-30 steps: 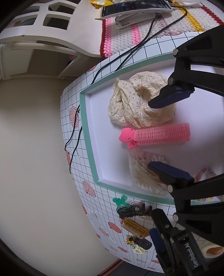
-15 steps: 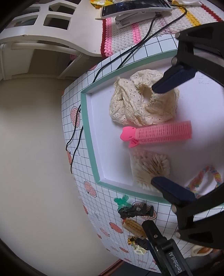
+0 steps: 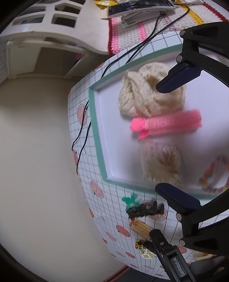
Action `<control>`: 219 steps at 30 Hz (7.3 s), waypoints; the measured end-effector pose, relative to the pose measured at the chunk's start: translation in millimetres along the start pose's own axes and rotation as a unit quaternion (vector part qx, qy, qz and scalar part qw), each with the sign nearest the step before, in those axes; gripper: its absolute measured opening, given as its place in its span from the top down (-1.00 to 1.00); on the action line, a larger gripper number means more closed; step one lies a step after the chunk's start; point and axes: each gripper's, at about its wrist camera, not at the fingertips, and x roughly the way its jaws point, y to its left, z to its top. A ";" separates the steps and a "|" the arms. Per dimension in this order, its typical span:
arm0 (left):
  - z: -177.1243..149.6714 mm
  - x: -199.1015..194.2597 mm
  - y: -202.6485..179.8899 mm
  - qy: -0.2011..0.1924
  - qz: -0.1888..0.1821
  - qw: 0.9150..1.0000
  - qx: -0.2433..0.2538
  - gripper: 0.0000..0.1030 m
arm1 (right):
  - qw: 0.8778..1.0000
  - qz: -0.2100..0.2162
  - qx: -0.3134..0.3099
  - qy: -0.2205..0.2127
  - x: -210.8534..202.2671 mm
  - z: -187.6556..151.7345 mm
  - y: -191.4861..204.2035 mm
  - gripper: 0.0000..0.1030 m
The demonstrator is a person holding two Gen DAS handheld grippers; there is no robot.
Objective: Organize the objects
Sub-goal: 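Withdraw both tools from the tray back over the table, then grasp the wafer snack packet with right tool while left tool grasps the white clip, then carry the wafer packet and white clip over the teal-rimmed tray with both tools, then open both tools to drop the wafer packet and white clip into the tray, then withdraw both tools from the tray toward the black toy car and figure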
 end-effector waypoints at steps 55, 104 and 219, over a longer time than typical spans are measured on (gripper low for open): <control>54.2 55.6 238.3 0.011 0.052 0.981 -0.186 -0.92 | 0.993 0.074 -0.072 0.054 88.4 -10.7 228.8 -0.98; 50.0 -15.6 144.7 0.012 -0.001 0.976 -0.216 0.07 | 0.996 0.087 -0.028 0.018 10.9 51.6 137.2 0.24; 70.5 -1.1 -7.2 0.009 -0.050 0.997 -0.062 -0.92 | 0.995 -0.092 0.002 0.044 -10.0 92.8 -7.6 -1.00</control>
